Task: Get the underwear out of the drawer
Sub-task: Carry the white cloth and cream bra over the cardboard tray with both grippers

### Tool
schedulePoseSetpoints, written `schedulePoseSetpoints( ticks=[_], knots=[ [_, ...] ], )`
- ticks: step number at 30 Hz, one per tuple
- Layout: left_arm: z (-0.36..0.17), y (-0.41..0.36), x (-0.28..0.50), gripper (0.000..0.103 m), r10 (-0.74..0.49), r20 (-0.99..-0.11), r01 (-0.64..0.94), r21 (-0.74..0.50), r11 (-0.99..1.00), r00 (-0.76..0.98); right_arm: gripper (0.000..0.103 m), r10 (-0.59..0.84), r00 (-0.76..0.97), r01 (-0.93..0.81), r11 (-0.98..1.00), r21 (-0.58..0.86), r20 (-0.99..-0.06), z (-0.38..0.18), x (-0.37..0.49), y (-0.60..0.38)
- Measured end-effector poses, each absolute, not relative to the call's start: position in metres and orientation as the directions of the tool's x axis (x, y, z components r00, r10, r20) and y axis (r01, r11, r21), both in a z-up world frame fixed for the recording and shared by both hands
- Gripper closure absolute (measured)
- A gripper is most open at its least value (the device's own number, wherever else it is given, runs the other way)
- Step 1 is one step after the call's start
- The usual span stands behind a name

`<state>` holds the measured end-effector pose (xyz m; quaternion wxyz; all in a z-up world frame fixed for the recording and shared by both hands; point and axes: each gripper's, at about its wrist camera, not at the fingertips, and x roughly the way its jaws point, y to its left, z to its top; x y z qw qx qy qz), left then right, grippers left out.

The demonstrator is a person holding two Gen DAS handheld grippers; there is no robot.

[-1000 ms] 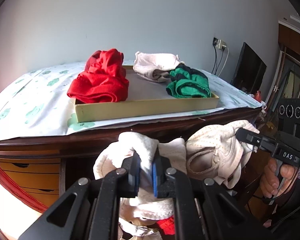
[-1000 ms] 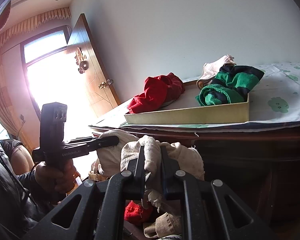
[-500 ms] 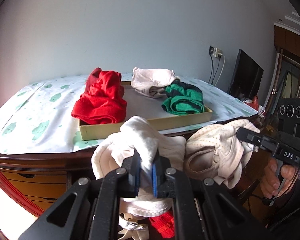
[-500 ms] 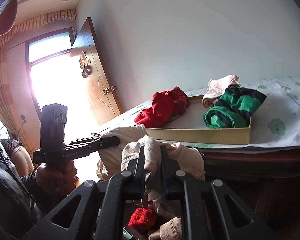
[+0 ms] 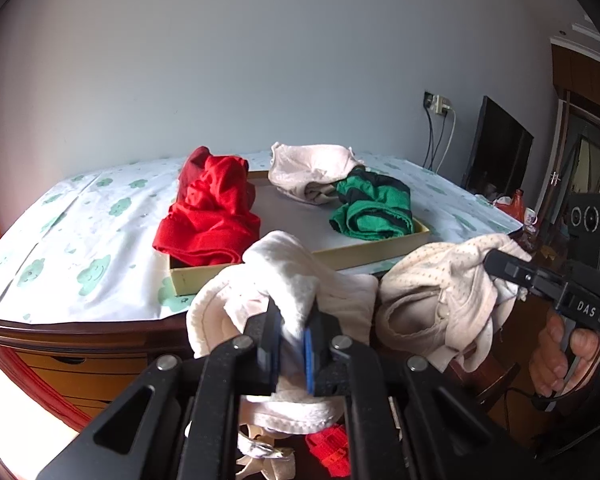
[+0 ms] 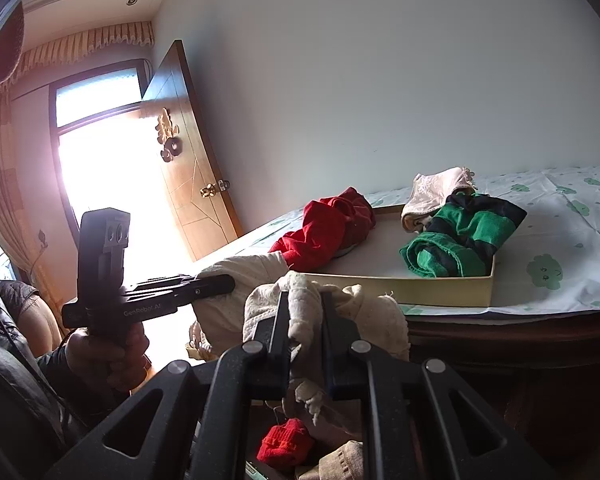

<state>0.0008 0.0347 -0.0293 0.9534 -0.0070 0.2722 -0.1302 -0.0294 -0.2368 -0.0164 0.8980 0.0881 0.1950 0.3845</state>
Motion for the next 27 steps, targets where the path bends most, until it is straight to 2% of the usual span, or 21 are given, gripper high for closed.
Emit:
schedulePoseSetpoints(
  ticks=[12,27],
  knots=[
    [-0.009,0.031,0.007,0.098,-0.222,-0.499,0.244,-0.021,0.969,0.838,0.090,0.710,0.649,-0.651,0.705,0.283,-0.275,0.002,-0.027,-0.238],
    [0.023,0.035,0.028,0.098,-0.228,-0.467,0.257,-0.002,0.966,0.854,0.090,0.691,0.666,-0.646,0.722,0.247,-0.280,0.030,0.000,-0.235]
  ],
)
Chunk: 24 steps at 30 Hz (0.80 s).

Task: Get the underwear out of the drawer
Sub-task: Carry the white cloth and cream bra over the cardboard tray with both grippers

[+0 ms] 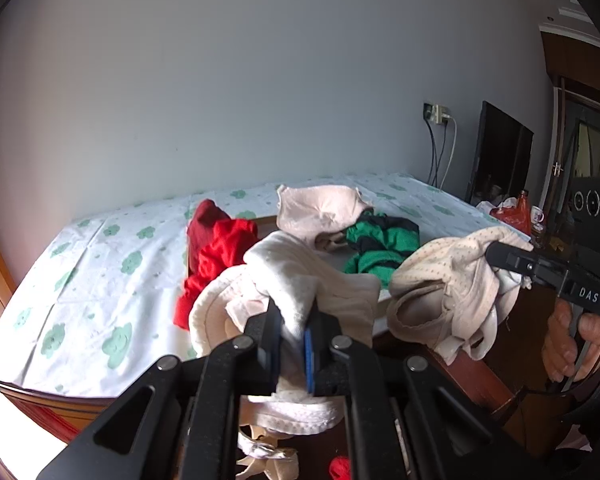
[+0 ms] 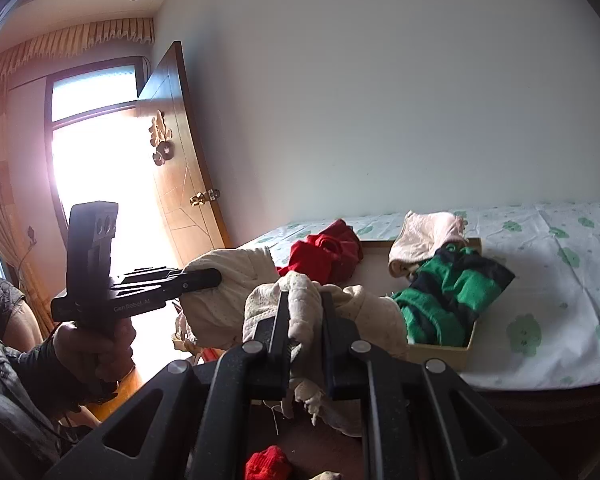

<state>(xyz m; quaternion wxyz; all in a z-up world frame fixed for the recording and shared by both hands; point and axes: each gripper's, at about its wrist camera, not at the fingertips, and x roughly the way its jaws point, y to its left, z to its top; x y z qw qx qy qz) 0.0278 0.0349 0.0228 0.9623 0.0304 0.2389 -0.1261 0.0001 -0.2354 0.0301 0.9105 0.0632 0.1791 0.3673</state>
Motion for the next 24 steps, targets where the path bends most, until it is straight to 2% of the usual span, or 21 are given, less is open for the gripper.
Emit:
schedulePoseSetpoints(
  ticks=[14,24],
  knots=[
    [0.050,0.046,0.057,0.098,-0.225,-0.441,0.248,-0.006,0.969,0.869,0.090,0.668,0.696,-0.608,0.744,0.278,-0.263,0.051,0.038,-0.249],
    [0.073,0.047,0.096,0.098,-0.215,-0.434,0.239,0.001,0.971,0.875,0.090,0.642,0.712,-0.587,0.767,0.261,-0.285,0.074,0.075,-0.241]
  ],
)
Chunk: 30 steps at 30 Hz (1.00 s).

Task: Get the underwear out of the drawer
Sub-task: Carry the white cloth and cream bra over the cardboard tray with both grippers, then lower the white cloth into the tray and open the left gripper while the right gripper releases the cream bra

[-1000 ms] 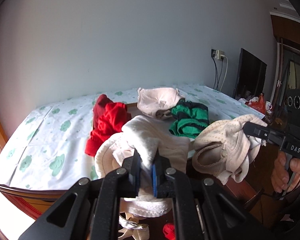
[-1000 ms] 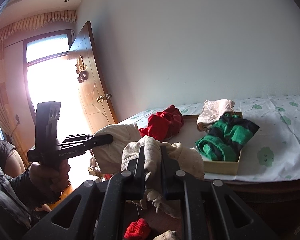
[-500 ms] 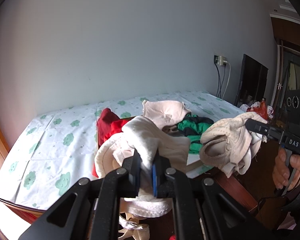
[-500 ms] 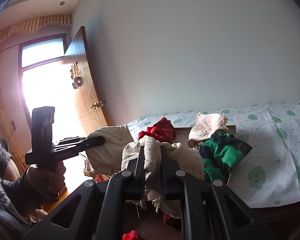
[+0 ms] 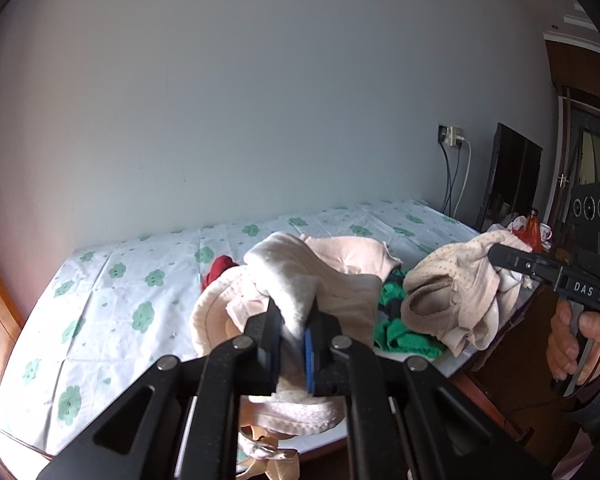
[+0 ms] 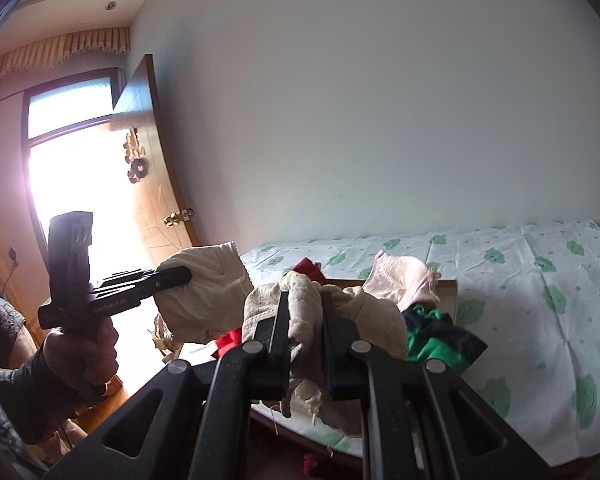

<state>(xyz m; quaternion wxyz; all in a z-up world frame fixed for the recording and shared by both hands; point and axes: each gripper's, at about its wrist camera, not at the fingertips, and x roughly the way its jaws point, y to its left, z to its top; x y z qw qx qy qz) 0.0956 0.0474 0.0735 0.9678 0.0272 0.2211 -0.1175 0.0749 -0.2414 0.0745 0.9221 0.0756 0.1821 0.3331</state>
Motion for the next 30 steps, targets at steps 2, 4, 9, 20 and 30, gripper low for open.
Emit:
schedulePoseSetpoints(
  ticks=[2,4,9,20,30],
  knots=[
    [0.077,0.050,0.105,0.098,-0.207,-0.428,0.229,-0.001,0.973,0.880,0.090,0.638,0.713,-0.578,0.770,0.272,-0.290,0.078,0.086,-0.240],
    [0.080,0.053,0.113,0.098,-0.196,-0.420,0.217,0.004,0.976,0.886,0.090,0.629,0.720,-0.569,0.777,0.271,-0.294,0.082,0.095,-0.238],
    [0.087,0.057,0.136,0.098,-0.173,-0.410,0.195,0.014,0.981,0.896,0.090,0.606,0.732,-0.548,0.795,0.260,-0.312,0.089,0.118,-0.233],
    [0.092,0.057,0.188,0.098,-0.146,-0.425,0.167,0.013,0.986,0.894,0.090,0.548,0.757,-0.476,0.835,0.274,-0.356,0.095,0.161,-0.227],
    [0.091,0.049,0.241,0.098,-0.153,-0.478,0.152,-0.040,0.988,0.865,0.090,0.474,0.788,-0.405,0.880,0.248,-0.393,0.103,0.210,-0.215]
  ],
)
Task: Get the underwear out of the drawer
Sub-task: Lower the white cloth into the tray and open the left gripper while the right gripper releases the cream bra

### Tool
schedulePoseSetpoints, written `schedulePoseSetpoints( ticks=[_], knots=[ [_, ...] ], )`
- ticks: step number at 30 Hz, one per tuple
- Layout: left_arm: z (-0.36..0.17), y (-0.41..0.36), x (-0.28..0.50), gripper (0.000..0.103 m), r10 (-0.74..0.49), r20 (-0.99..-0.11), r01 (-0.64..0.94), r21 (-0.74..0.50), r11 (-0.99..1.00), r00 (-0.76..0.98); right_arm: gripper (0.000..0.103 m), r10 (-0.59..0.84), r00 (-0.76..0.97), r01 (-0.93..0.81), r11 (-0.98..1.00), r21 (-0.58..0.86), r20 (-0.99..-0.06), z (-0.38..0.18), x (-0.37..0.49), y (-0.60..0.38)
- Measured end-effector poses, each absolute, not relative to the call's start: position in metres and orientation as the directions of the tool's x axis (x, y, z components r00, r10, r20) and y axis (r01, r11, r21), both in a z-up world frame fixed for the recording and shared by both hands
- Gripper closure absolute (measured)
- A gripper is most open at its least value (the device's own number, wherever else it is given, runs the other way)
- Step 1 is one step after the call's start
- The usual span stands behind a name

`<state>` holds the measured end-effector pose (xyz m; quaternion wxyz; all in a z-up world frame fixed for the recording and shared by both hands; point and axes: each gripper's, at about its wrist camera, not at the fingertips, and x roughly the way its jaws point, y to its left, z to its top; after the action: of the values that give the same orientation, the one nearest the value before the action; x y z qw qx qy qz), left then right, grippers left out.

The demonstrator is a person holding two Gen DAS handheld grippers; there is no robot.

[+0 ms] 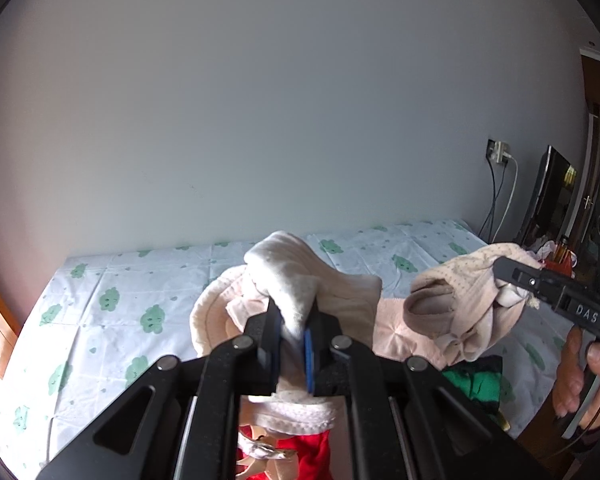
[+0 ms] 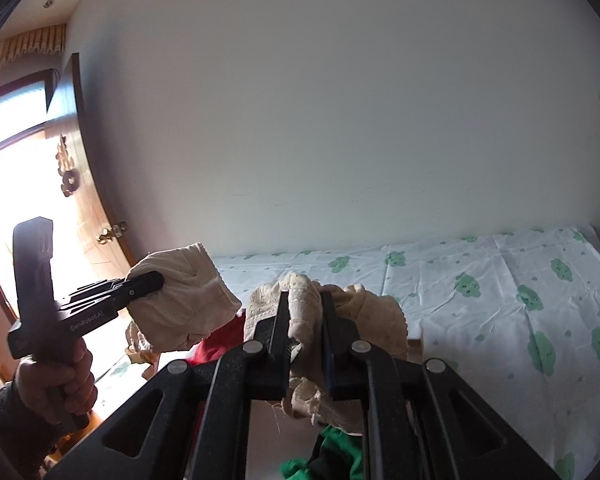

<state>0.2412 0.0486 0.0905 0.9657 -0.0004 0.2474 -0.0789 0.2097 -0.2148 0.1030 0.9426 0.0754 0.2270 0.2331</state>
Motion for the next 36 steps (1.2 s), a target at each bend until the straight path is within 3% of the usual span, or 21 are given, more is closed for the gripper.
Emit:
schedulePoseSetpoints(
  ticks=[10,17,31,36],
  knots=[
    [0.049,0.042,0.276,0.098,-0.181,-0.566,0.159,-0.090,0.983,0.804,0.089,0.421,0.775,-0.346,0.907,0.242,-0.471,0.080,0.245,-0.203],
    [0.014,0.043,0.288,0.098,-0.175,-0.633,0.148,-0.096,0.984,0.754,0.089,0.380,0.726,-0.338,0.923,0.183,-0.574,0.050,0.259,-0.183],
    [0.002,0.032,0.280,0.097,-0.172,-0.640,0.180,-0.054,0.982,0.749,0.089,0.369,0.672,-0.393,0.913,0.113,-0.642,0.031,0.251,-0.156],
    [0.004,0.033,0.278,0.090,-0.167,-0.638,0.172,-0.054,0.984,0.752,0.089,0.363,0.665,-0.404,0.910,0.094,-0.653,0.028,0.252,-0.150]
  ],
)
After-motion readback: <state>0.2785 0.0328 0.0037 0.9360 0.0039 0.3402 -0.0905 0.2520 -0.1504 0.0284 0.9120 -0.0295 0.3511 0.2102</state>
